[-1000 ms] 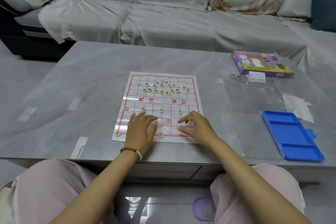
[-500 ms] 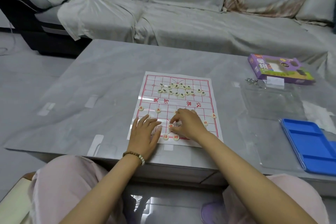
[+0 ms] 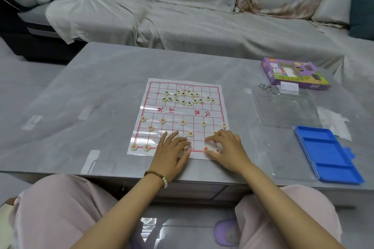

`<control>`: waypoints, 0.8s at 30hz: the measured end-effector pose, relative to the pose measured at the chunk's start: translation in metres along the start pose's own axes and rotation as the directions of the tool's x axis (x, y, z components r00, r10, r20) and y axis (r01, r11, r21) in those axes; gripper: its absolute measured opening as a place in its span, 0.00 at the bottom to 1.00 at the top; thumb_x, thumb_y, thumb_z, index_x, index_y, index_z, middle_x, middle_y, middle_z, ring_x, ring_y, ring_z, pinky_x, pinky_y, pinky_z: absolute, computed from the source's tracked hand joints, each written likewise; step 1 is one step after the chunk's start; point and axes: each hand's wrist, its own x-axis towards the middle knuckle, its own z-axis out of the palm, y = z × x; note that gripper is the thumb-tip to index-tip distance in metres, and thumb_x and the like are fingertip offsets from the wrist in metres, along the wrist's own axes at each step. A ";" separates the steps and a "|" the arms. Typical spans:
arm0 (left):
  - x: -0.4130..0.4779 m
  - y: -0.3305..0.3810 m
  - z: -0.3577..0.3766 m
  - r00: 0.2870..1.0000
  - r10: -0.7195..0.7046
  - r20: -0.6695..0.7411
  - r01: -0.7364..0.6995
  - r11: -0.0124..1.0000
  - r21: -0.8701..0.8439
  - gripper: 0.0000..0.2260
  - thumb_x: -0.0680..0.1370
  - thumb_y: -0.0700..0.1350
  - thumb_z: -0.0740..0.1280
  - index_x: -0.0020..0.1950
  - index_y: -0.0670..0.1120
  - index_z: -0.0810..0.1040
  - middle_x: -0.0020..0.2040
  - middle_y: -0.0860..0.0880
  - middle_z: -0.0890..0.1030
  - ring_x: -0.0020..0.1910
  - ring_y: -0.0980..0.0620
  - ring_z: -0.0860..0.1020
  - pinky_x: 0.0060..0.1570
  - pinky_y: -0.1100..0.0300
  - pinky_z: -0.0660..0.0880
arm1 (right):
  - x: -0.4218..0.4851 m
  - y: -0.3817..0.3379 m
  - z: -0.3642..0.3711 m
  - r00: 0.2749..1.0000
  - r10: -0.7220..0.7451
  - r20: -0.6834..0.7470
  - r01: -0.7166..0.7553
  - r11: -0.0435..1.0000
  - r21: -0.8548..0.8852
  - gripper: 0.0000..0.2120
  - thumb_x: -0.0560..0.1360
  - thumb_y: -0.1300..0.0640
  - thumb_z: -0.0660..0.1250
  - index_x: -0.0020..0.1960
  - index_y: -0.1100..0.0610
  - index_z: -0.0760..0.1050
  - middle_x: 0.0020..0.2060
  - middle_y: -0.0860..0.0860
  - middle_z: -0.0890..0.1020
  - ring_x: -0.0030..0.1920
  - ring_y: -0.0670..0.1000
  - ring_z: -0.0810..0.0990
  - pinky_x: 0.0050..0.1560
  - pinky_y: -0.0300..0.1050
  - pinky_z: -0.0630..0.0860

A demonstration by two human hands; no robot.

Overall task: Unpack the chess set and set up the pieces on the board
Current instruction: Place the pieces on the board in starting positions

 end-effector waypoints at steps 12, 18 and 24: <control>-0.003 -0.004 0.002 0.998 -0.060 -0.007 0.060 0.998 -0.017 0.25 0.77 0.60 0.45 0.60 0.53 0.77 0.63 0.54 0.75 0.70 0.52 0.63 0.74 0.54 0.45 | -0.003 0.001 0.008 1.000 -0.003 -0.023 0.005 0.998 0.067 0.12 0.75 0.45 0.66 0.57 0.44 0.78 0.52 0.45 0.74 0.57 0.46 0.69 0.57 0.39 0.57; -0.001 0.000 0.001 0.997 -0.077 0.001 0.077 0.997 -0.019 0.26 0.76 0.60 0.44 0.61 0.53 0.76 0.64 0.53 0.75 0.70 0.52 0.63 0.74 0.53 0.45 | -0.002 -0.003 0.011 0.998 0.017 -0.061 -0.017 1.000 0.007 0.14 0.72 0.41 0.67 0.55 0.47 0.78 0.53 0.44 0.75 0.57 0.45 0.70 0.59 0.39 0.57; -0.001 -0.003 0.000 0.997 -0.078 -0.010 0.077 0.997 -0.018 0.25 0.77 0.60 0.45 0.60 0.52 0.77 0.63 0.53 0.75 0.70 0.51 0.64 0.74 0.49 0.49 | -0.006 0.001 0.011 0.999 -0.003 -0.052 0.004 1.000 0.028 0.12 0.74 0.43 0.66 0.54 0.46 0.79 0.51 0.44 0.75 0.56 0.45 0.69 0.56 0.37 0.55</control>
